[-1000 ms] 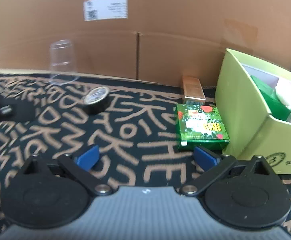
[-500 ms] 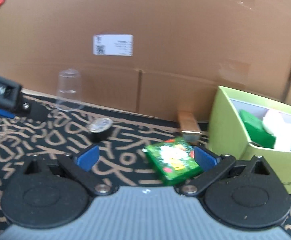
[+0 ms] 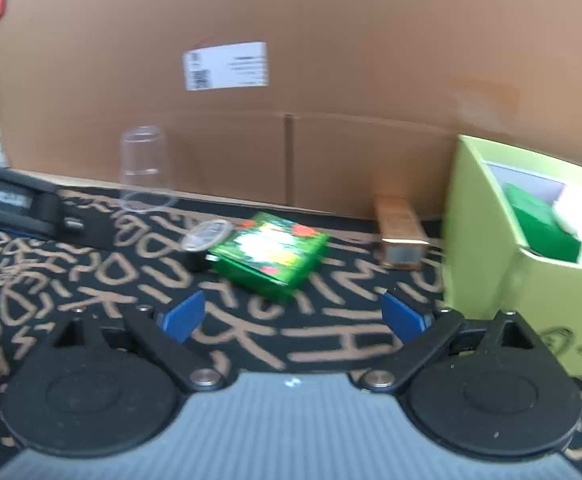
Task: Organize objects
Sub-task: 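Move both tools back toward the tape roll and green-red tea box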
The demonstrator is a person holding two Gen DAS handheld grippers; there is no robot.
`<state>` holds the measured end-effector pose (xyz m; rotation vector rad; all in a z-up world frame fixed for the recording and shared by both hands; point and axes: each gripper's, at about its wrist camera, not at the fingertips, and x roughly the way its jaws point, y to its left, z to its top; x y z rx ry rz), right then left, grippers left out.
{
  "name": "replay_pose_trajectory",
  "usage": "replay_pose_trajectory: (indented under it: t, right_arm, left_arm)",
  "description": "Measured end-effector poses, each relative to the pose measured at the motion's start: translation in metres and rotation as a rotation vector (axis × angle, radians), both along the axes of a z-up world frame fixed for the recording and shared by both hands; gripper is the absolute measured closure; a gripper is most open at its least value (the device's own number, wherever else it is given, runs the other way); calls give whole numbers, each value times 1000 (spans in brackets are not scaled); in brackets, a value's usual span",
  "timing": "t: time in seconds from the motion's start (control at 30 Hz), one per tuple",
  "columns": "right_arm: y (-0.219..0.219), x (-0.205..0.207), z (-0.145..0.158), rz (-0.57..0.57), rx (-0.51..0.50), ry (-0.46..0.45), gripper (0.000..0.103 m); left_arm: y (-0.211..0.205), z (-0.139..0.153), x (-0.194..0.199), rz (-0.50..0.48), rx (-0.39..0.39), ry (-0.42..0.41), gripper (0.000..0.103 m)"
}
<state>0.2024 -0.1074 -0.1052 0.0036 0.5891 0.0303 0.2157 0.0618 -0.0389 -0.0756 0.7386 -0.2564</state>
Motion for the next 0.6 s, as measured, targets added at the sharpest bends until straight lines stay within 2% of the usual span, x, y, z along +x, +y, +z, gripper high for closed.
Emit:
replay_pose_trajectory:
  t: [0.13,0.27,0.3,0.33,0.4,0.47,0.6]
  right_arm:
    - [15,17,0,24,-71,-11,6]
    - [18,38,-3,58,-47,30,7]
    - [19,44,-4,64,-65,26,9]
    - [22,48,-4,76,-83,28,19]
    - [18,55,-7,102,-66,49,32]
    - [9,52,-5,123,-21,59,35]
    - [-3,20,-4,136,-31,68,36]
  left_arm:
    - [-10,-5,5,-24,51,-7,19]
    - [-4,-6,7,-9,59,-20,19]
    - [-1,-6,8,-2,47,-18,19]
    - [3,-5,9,2,33,-16,19]
    - [6,-5,11,2,18,-12,19]
    - [5,-6,12,-4,27,-12,19]
    - [-5,-15,17,-36,37,8,20]
